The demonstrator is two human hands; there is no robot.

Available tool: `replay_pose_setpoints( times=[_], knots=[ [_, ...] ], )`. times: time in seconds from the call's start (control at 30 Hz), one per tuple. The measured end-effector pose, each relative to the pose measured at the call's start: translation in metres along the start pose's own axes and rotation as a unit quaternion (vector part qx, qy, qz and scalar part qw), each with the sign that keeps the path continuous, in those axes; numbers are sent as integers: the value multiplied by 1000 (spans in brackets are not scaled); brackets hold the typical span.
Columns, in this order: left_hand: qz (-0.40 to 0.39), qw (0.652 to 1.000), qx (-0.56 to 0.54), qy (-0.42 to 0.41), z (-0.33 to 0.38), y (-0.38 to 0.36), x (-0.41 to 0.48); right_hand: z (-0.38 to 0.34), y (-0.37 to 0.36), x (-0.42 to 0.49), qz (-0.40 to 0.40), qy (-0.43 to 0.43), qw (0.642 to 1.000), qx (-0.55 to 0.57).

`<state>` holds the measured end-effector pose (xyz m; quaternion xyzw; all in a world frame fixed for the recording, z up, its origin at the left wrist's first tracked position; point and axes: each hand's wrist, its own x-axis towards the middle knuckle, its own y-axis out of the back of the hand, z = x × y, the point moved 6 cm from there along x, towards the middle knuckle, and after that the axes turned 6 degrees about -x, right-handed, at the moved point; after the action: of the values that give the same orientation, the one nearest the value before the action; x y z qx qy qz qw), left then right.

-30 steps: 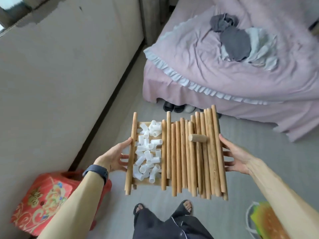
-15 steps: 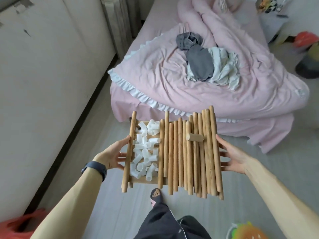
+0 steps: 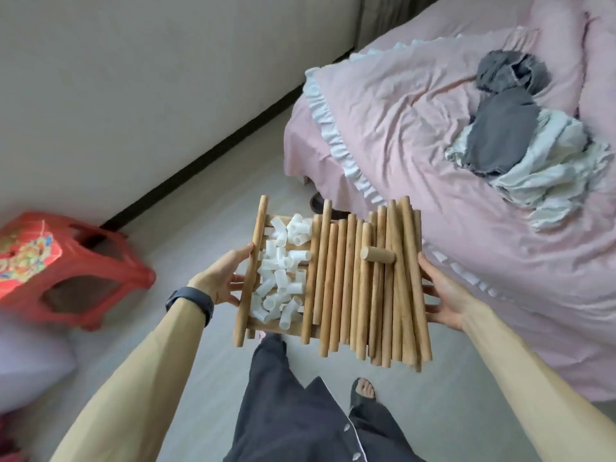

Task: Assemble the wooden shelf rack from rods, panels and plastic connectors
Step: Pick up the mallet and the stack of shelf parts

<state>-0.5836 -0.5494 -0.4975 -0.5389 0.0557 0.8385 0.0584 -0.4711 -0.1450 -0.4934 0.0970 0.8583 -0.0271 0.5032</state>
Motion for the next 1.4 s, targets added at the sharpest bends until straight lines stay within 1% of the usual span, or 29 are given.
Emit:
replay_pose_setpoints(
  times=[0.07, 0.13, 0.27, 0.43, 0.53, 0.73, 0.87, 0.97, 1.1, 1.27, 1.4],
  knots=[
    [29, 998, -45, 13, -54, 4, -16, 4, -1, 1, -25, -11, 999, -42],
    [54, 990, -122, 36, -126, 8, -35, 21, -17, 4, -75, -31, 990, -112],
    [84, 981, -171, 42, -172, 13, -45, 39, -30, 14, -74, -36, 987, -141],
    [127, 957, -246, 88, -281, 40, -56, 96, -89, 27, -115, -79, 966, -216],
    [149, 943, -279, 104, -339, 64, -47, 136, -128, 35, -127, -93, 956, -249],
    [164, 926, -319, 116, -431, 105, -7, 214, -190, 70, -112, -115, 948, -276],
    [178, 916, -341, 110, -480, 129, 41, 262, -227, 115, -110, -114, 950, -271],
    [196, 908, -358, 95, -512, 142, 96, 299, -251, 168, -102, -117, 951, -266],
    [218, 896, -379, 77, -564, 153, 180, 349, -284, 253, -103, -114, 949, -276],
    [249, 877, -400, 90, -633, 147, 287, 405, -312, 367, -111, -103, 937, -314],
    [259, 876, -397, 93, -673, 143, 375, 444, -328, 453, -113, -87, 927, -346]
  ],
)
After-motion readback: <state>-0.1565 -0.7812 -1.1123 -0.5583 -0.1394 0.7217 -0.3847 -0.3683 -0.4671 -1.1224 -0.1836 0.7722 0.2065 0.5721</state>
